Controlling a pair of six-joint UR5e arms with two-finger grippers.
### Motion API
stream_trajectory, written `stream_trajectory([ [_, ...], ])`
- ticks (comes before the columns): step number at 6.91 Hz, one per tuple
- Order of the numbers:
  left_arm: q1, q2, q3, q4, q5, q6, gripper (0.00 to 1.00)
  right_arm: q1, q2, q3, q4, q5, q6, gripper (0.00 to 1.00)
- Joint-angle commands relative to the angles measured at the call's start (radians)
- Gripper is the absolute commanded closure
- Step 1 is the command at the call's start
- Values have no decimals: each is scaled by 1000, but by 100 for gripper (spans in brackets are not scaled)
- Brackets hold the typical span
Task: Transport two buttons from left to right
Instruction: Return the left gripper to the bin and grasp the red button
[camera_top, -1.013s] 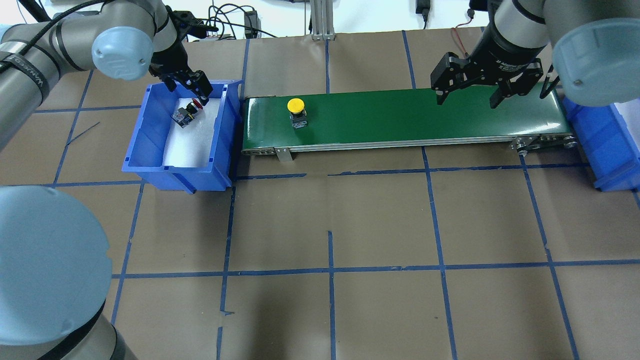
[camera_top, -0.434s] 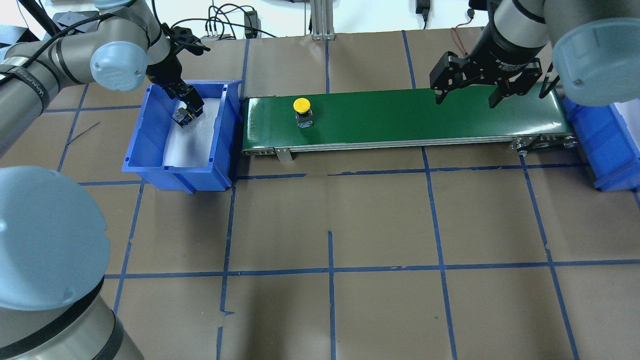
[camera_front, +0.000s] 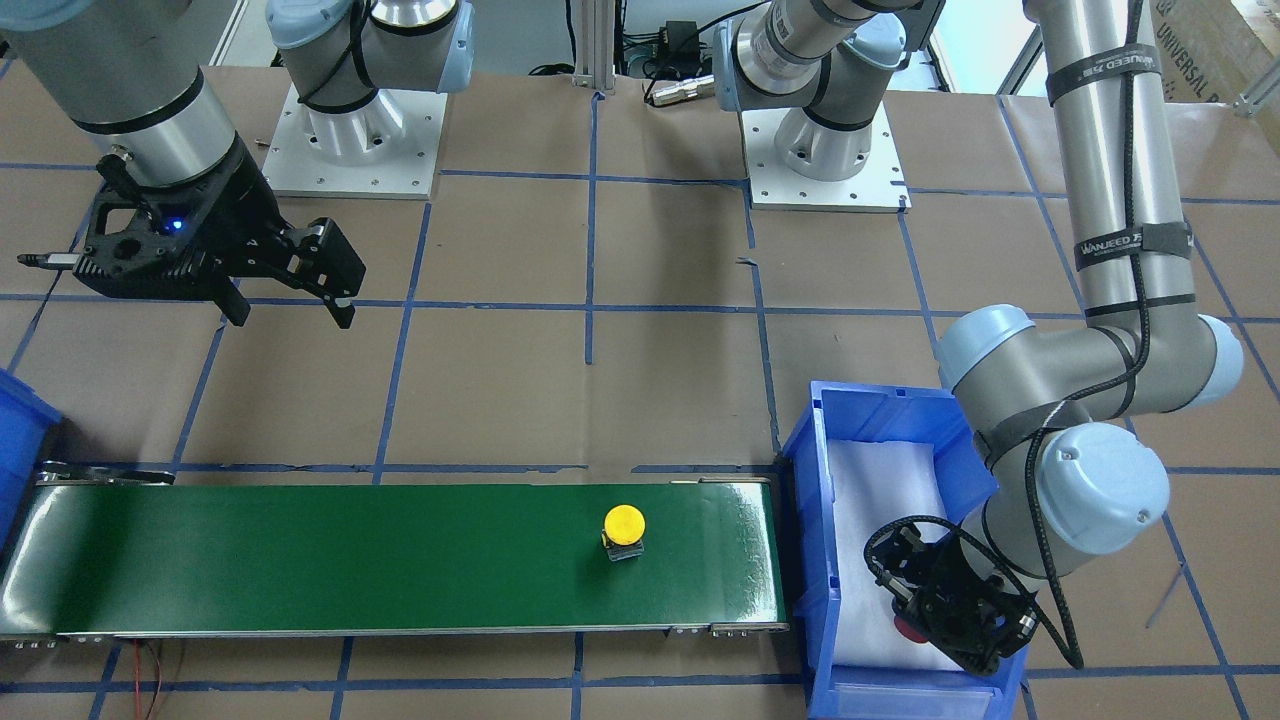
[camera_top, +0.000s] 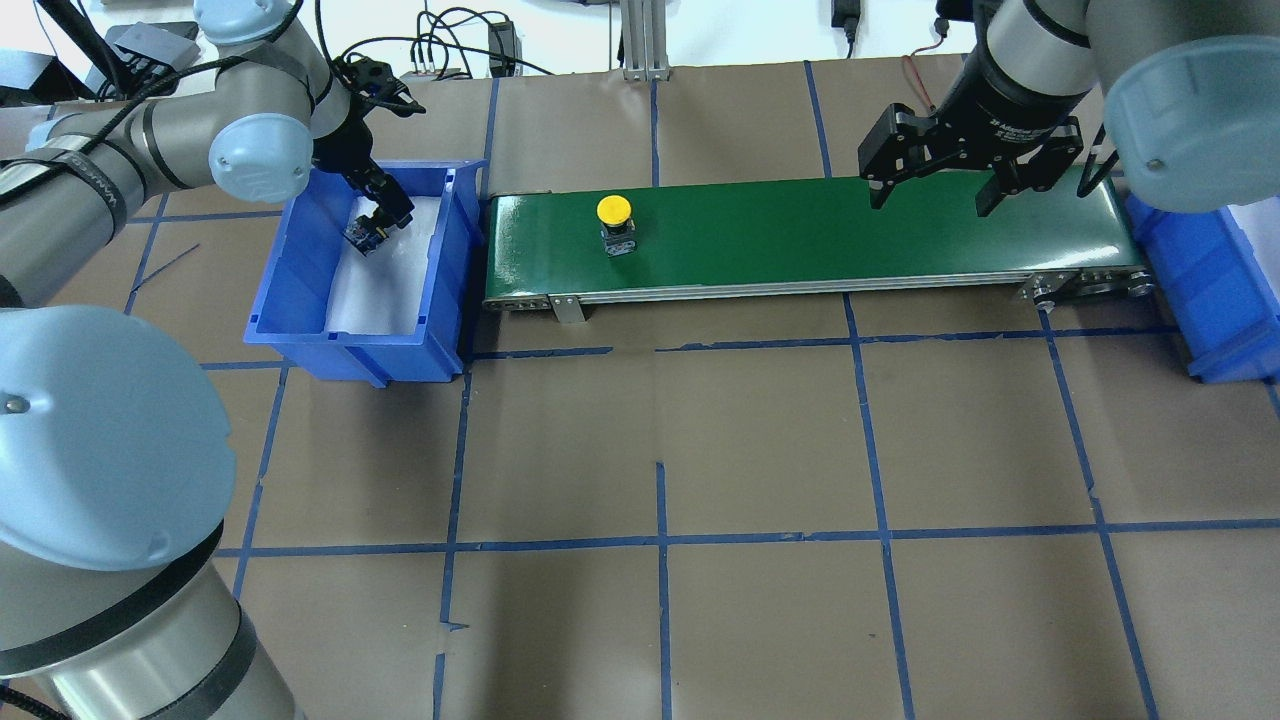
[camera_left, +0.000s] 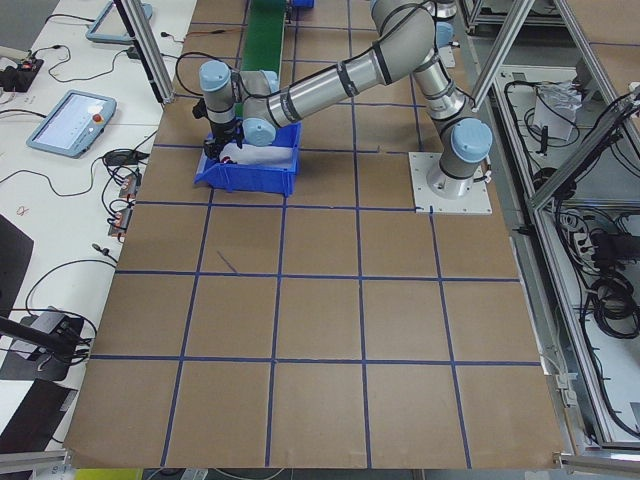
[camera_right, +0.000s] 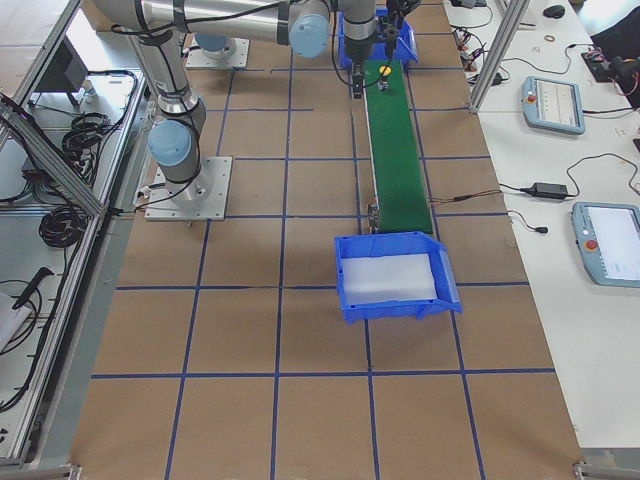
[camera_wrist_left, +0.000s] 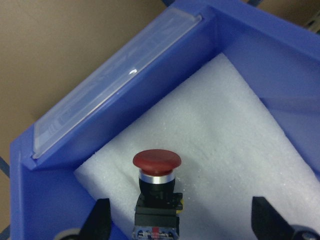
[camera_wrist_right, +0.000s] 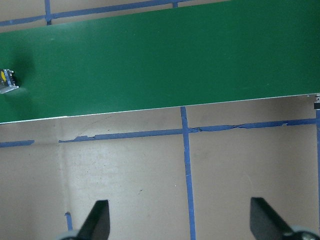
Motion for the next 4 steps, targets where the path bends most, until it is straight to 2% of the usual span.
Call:
stream_trajectory([
  [1, 0, -13, -23, 44, 2, 3, 5, -1, 0, -1, 0, 0, 0, 0],
  [3, 0, -19, -25, 53, 8, 3, 35, 2, 0, -1, 0, 8, 0, 0],
  [4, 0, -18, -26, 53, 31, 3, 64, -1, 0, 1, -2, 8, 0, 0],
])
